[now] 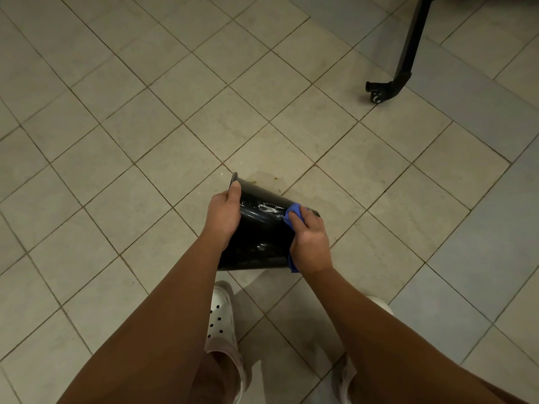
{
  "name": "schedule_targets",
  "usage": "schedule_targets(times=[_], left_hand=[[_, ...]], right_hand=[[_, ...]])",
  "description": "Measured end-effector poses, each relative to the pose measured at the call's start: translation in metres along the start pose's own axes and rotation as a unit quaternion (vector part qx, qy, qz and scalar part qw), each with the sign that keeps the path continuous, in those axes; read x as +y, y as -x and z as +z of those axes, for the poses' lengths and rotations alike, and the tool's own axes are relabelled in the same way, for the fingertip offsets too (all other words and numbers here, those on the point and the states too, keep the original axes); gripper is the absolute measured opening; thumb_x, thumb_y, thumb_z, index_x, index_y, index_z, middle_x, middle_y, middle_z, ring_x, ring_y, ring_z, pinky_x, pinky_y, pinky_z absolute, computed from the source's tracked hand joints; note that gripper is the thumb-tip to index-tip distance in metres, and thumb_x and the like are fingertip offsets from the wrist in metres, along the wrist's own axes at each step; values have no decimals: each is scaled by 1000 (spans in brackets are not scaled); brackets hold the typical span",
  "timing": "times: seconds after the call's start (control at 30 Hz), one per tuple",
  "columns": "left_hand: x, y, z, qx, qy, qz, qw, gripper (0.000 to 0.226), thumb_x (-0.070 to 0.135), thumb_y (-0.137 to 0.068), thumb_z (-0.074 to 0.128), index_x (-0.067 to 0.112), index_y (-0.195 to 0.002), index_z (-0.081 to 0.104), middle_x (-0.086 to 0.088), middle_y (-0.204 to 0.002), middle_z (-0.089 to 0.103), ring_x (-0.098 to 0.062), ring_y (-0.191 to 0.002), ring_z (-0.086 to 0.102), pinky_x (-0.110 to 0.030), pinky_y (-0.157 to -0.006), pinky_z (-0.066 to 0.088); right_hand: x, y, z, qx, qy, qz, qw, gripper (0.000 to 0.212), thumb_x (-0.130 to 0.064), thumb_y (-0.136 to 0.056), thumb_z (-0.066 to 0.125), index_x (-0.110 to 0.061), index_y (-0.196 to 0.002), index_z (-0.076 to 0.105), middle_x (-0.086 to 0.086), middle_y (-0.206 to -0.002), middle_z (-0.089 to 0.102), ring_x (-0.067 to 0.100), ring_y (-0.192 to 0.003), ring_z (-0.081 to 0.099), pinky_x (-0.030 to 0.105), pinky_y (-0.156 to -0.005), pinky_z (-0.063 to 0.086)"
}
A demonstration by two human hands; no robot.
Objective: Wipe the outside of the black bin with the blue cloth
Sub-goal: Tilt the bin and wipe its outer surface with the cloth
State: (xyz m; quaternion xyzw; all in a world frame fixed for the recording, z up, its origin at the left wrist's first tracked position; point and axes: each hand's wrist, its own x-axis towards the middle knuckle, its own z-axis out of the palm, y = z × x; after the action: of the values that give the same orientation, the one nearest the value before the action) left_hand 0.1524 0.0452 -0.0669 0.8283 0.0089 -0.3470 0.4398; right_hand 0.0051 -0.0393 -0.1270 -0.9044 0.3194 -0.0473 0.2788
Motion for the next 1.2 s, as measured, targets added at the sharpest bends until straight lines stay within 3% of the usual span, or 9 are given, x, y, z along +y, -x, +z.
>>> schedule_targets(times=[0.17, 0.33, 0.4, 0.57, 0.63, 0.73, 0.87, 1.0, 1.2], left_hand=[[-1, 1, 0, 0, 12, -7, 1000, 46, 45, -106, 33, 11, -114, 62, -7, -93, 64, -19, -92, 61, -30, -74, 44], [1, 1, 2, -8, -5, 5, 1000, 49, 47, -105, 34, 10, -114, 64, -11, -101, 67, -23, -97, 63, -34, -83, 46], [3, 1, 3, -12, -9, 4, 1000, 49, 48, -105, 34, 11, -113, 65, -12, -103, 67, -23, -99, 63, -36, -86, 46], [2, 1, 2, -16, -18, 4, 1000, 44, 47, -105, 34, 14, -106, 63, -10, -99, 67, -23, -97, 63, -36, -87, 46], [2, 1, 1, -14, -11, -3, 1000, 44, 46, -105, 34, 13, -108, 62, -8, -95, 66, -22, -93, 63, -33, -80, 46], [2, 2, 0, -18, -5, -2, 1000, 44, 45, -106, 33, 11, -111, 62, -7, -91, 65, -18, -87, 63, -28, -69, 45], [2, 3, 1, -22, -6, 4, 1000, 45, 45, -106, 33, 12, -111, 63, -8, -93, 66, -19, -88, 63, -29, -72, 46], [3, 3, 4, -25, -16, 8, 1000, 47, 48, -104, 34, 13, -107, 64, -11, -98, 68, -22, -93, 65, -33, -79, 49], [4, 2, 3, -31, -18, 2, 999, 46, 46, -105, 34, 10, -105, 64, -10, -93, 68, -22, -88, 66, -31, -72, 48]], right_hand=[[-5, -6, 1, -12, -21, -67, 997, 52, 6, -67, 73, -3, -117, 62, 22, -127, 55, 42, -116, 51, 50, -100, 42], [-7, -12, -8, -56, 1, 8, 998, 58, -10, -90, 57, -15, -143, 34, 11, -147, 30, 28, -135, 25, 35, -114, 20], [-7, -10, -10, -63, -11, 44, 997, 58, -11, -92, 53, -15, -145, 29, 11, -147, 26, 27, -135, 24, 34, -114, 22], [-5, 1, 0, -33, 28, -3, 999, 59, 1, -70, 73, -2, -126, 54, 24, -126, 52, 39, -113, 50, 50, -95, 47], [-9, 2, 2, 1, 14, -46, 999, 51, 5, -65, 75, 1, -114, 62, 25, -119, 58, 41, -107, 55, 46, -97, 45], [-15, -3, 0, 0, -3, -83, 997, 51, 4, -66, 76, -1, -115, 63, 23, -123, 57, 40, -113, 53, 42, -102, 34], [-16, -11, -7, -31, 17, -69, 997, 56, -2, -77, 69, -7, -130, 52, 20, -135, 47, 37, -123, 43, 48, -107, 36], [-17, -13, -12, -74, 31, 9, 997, 60, -11, -90, 52, -16, -144, 29, 11, -146, 27, 26, -132, 24, 35, -113, 23], [-13, -4, -4, -17, 6, -78, 997, 50, 2, -70, 73, -3, -118, 61, 22, -123, 56, 38, -111, 53, 48, -97, 46]])
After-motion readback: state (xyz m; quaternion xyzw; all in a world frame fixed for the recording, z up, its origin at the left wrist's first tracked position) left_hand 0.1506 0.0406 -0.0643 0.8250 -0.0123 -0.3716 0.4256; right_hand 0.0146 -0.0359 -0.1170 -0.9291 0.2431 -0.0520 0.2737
